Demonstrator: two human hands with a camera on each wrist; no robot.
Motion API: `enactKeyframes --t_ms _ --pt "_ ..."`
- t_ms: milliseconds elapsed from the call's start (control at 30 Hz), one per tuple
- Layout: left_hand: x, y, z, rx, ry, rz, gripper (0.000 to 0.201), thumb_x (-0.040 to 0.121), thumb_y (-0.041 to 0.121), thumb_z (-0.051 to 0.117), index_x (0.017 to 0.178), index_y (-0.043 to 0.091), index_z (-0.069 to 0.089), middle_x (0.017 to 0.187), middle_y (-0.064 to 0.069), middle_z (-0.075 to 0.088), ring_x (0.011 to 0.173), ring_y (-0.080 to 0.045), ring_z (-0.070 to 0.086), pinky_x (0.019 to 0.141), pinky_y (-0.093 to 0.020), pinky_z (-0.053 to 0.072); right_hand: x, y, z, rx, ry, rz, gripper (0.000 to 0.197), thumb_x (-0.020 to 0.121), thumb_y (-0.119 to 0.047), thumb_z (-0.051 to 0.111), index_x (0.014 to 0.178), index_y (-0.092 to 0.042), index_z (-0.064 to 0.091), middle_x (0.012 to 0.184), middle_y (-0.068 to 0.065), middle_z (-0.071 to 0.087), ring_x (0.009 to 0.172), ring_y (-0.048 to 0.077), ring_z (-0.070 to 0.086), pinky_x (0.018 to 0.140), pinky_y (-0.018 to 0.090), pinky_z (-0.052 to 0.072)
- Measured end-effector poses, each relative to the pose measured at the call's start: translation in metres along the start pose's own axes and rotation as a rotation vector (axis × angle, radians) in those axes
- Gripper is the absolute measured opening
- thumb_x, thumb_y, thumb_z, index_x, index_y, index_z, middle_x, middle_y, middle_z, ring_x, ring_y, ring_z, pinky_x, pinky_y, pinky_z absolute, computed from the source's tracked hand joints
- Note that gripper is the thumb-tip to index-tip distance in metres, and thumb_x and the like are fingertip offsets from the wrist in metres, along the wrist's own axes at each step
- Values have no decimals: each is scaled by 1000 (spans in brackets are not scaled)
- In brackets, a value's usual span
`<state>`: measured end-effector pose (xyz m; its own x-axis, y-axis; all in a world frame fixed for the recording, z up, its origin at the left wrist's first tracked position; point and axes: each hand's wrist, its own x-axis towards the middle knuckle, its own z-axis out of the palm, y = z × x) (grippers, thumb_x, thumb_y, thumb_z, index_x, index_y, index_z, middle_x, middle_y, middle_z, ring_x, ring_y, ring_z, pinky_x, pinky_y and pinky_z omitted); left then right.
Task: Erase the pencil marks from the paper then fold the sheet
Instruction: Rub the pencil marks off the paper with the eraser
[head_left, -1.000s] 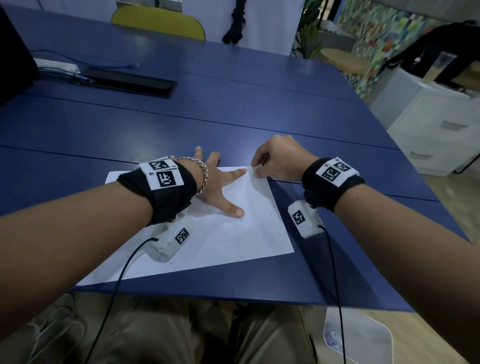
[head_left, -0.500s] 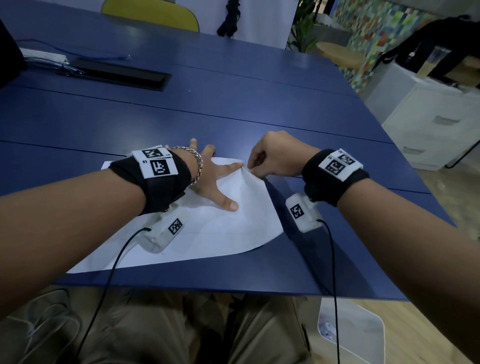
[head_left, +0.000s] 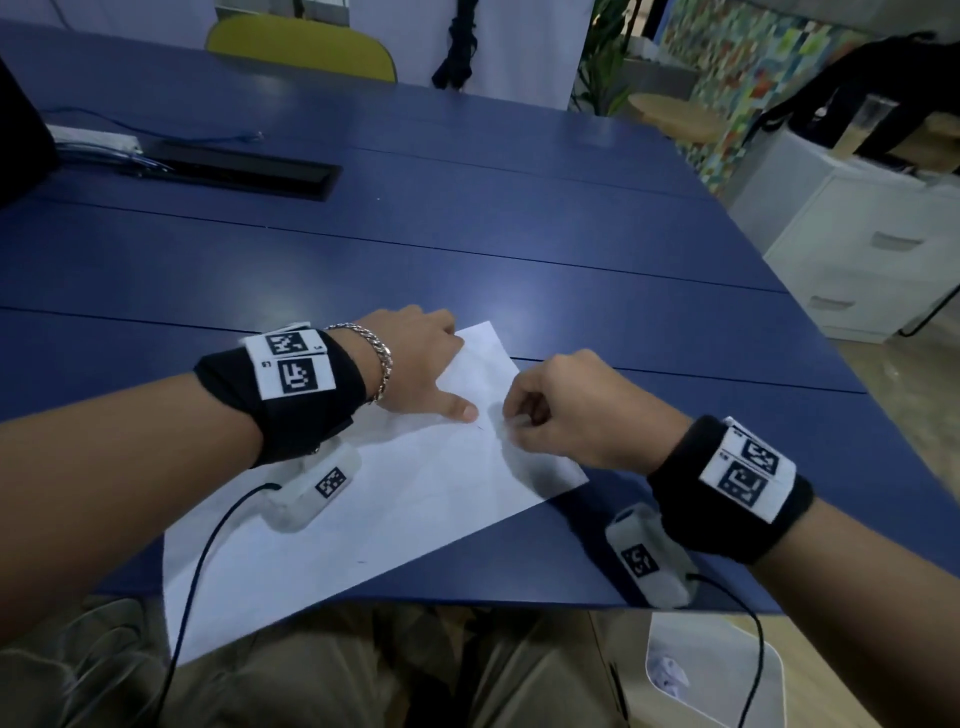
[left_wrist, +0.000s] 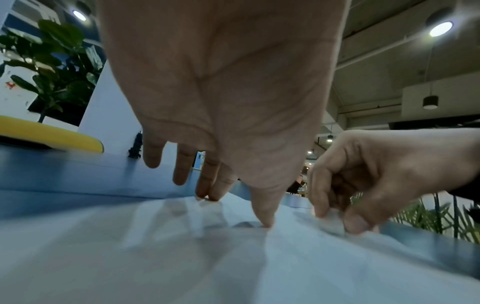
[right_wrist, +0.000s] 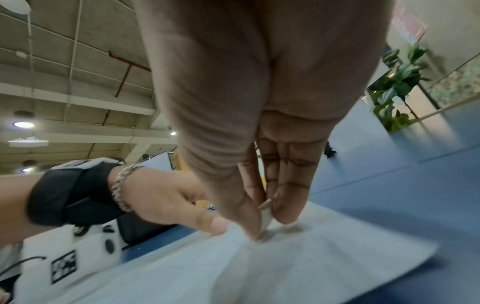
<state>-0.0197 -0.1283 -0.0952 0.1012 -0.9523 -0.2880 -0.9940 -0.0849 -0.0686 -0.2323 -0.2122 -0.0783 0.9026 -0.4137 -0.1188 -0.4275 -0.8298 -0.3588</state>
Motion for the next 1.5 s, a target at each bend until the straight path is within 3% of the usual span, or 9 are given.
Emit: enactKeyframes --t_ms 133,300,500,600,767,933,1133,1400,1500 --pt "-12 -17 -2 41 39 73 55 100 61 41 129 19 62 148 2 47 130 -24 48 107 -41 41 7 21 -10 -69 66 98 12 82 -19 68 91 -20 76 82 -8 71 80 15 67 75 35 60" --pt "-35 -17 7 -24 35 154 74 78 74 25 114 22 63 131 4 61 118 -22 58 102 -45 46 19 43 -21 -116 129 182 9 81 -19 70 89 -19 74 80 -8 66 83 19 66 76 36 59" --pt "-43 -10 14 -242 119 83 68 88 76 56 136 28 57 132 10 55 117 -17 58 97 -35 49 10 23 -16 -57 141 61 10 84 -18 71 93 -19 75 77 -13 67 80 11 65 71 19 52" --pt "-40 -10 17 -227 95 -12 96 72 92 54 142 26 52 138 4 47 121 -22 55 100 -38 50 4 13 -6 -59 61 32 11 83 -19 72 93 -21 75 78 -13 68 77 8 65 72 25 53" --pt "-36 -13 24 -208 -34 -140 129 52 106 47 161 44 20 158 -2 26 147 -29 31 118 -50 35 0 15 -6 -24 21 98 6 82 -22 75 88 -22 72 77 -11 70 75 7 67 72 34 60" --pt "-35 -11 16 -237 -191 -256 129 43 109 48 153 66 -4 172 0 -14 156 -47 -8 120 -72 14 19 8 -23 -88 -77 78 13 79 -26 79 91 -25 75 87 -11 73 82 8 67 75 31 58" --pt "-38 -6 12 -260 -256 -309 122 49 105 55 146 74 -13 170 1 -28 154 -49 -20 115 -80 10 69 -15 -10 27 123 12 15 84 -28 80 96 -18 78 88 -6 74 85 14 68 81 31 56" --pt "-37 -8 14 -291 -283 -316 125 46 107 54 143 75 -18 168 1 -33 152 -50 -26 114 -81 11 79 -18 -2 2 33 -3 21 78 -28 87 96 -20 80 85 -9 73 84 10 67 77 25 56" --pt "-36 -8 15 -286 -280 -310 125 45 107 53 142 75 -19 168 1 -32 151 -51 -25 114 -81 12 83 -14 -5 -29 133 52 17 79 -25 83 94 -19 79 83 -8 71 87 14 68 80 30 58"
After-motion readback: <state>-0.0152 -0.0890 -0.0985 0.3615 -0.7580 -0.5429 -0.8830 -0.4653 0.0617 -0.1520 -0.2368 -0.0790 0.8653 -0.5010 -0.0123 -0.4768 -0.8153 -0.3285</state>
